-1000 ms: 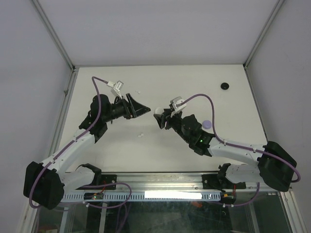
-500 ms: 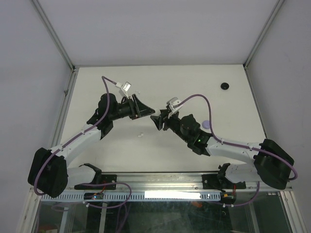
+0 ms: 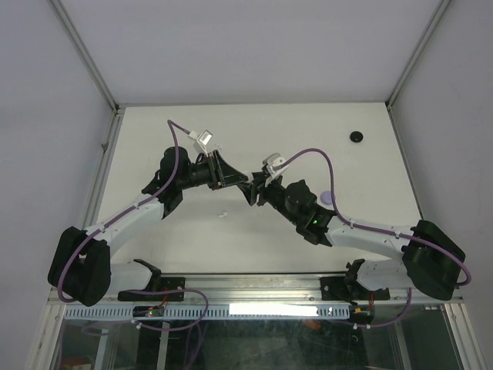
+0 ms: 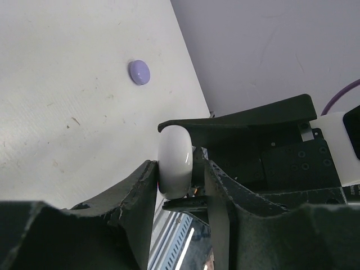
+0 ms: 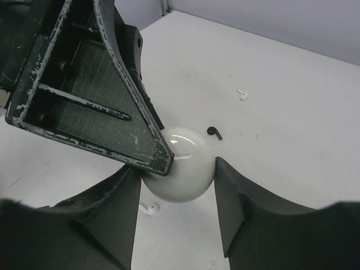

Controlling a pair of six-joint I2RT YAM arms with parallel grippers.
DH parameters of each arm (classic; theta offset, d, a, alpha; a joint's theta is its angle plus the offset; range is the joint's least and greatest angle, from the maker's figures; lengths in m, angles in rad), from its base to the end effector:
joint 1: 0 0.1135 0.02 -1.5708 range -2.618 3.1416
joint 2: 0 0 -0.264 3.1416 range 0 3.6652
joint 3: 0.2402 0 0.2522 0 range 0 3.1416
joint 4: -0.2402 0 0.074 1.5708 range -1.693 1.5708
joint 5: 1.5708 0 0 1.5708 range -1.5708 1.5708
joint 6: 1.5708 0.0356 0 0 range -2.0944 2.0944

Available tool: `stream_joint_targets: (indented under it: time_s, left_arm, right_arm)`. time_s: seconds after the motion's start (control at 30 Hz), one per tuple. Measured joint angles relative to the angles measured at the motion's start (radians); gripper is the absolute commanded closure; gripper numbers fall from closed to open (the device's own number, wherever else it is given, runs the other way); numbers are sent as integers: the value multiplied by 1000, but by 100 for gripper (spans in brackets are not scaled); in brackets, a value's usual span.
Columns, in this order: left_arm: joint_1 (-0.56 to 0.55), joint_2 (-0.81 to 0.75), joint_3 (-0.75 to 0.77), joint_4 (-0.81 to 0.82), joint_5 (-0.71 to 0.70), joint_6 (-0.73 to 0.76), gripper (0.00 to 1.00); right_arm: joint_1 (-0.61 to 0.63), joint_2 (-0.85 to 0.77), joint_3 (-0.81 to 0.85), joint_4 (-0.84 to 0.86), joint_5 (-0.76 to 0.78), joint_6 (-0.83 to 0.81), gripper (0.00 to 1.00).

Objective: Insert the wireless bluetooth earbuds into the charging case
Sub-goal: Pick up the charging case at the center of the board.

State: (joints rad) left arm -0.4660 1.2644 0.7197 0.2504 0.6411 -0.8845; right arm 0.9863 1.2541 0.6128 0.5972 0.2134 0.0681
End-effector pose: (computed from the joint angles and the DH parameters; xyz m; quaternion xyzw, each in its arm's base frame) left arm 0.2398 -0.1444 0.2598 0.0253 0.7846 -0.5510 0.2832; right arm 0.1600 0.2282 0.2611 -0.2524 0.6767 0.2793 0.6328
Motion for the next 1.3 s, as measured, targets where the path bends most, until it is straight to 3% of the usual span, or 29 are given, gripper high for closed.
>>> stream_joint_targets:
  time_s: [0.23, 0.43, 0.8, 1.13, 1.3]
  left_arm:
    - [1, 0, 2, 2, -8, 0, 76]
    - [1, -6, 5, -17, -11, 19, 90]
    - [0, -68, 117, -196, -15, 278, 94]
    - [0, -166, 145, -296, -28, 543, 93]
    - [0, -172, 153, -341, 23, 647, 94]
  right_arm:
    - [0, 1, 1, 8, -11, -11, 59]
    - [0, 0, 1, 6, -18, -11, 37]
    - [-22, -71, 34, -154, -55, -5, 37]
    - [-238, -132, 82, -266, -63, -2, 37]
    - [-278, -90, 142, -285, -61, 1, 37]
